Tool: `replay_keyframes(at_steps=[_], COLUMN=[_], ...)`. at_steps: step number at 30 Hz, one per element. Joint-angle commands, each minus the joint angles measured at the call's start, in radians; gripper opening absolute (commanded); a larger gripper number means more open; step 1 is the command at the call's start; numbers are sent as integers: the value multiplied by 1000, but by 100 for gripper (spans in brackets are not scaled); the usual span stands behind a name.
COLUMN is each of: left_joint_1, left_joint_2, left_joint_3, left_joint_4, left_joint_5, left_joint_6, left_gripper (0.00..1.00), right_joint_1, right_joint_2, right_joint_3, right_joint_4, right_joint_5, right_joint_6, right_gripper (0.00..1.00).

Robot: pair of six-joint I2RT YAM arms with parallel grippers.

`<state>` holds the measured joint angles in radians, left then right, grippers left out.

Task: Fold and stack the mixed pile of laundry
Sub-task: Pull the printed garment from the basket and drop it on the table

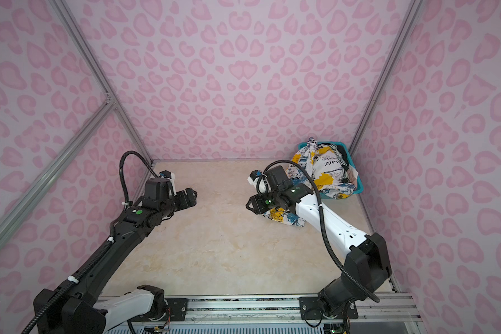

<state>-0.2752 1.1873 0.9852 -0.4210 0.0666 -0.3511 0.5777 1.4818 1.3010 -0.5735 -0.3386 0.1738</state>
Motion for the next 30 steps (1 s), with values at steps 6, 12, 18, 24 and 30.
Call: replay_keyframes(at_steps=[6, 12, 18, 24, 30], left_joint_1=[-9, -9, -9, -9, -9], left_joint_2=[25, 7, -26, -39, -4], left_joint_3=[-21, -15, -29, -48, -42], left_joint_4=[69, 39, 4, -2, 29], left_joint_5=[65, 60, 37, 24, 52], left_joint_6=[-46, -28, -15, -11, -26], left_gripper=[91, 91, 91, 91, 90], right_joint_1=[-226, -289, -297, -296, -299], right_joint_2=[-17, 173, 262, 223, 173], right_joint_3=[-158, -154, -155, -217, -289], right_joint_4=[75, 116, 156, 174, 220], right_joint_5=[393, 413, 491, 589, 616], right_joint_6=[77, 113, 152, 188, 204], right_gripper=[75, 79, 79, 79, 79])
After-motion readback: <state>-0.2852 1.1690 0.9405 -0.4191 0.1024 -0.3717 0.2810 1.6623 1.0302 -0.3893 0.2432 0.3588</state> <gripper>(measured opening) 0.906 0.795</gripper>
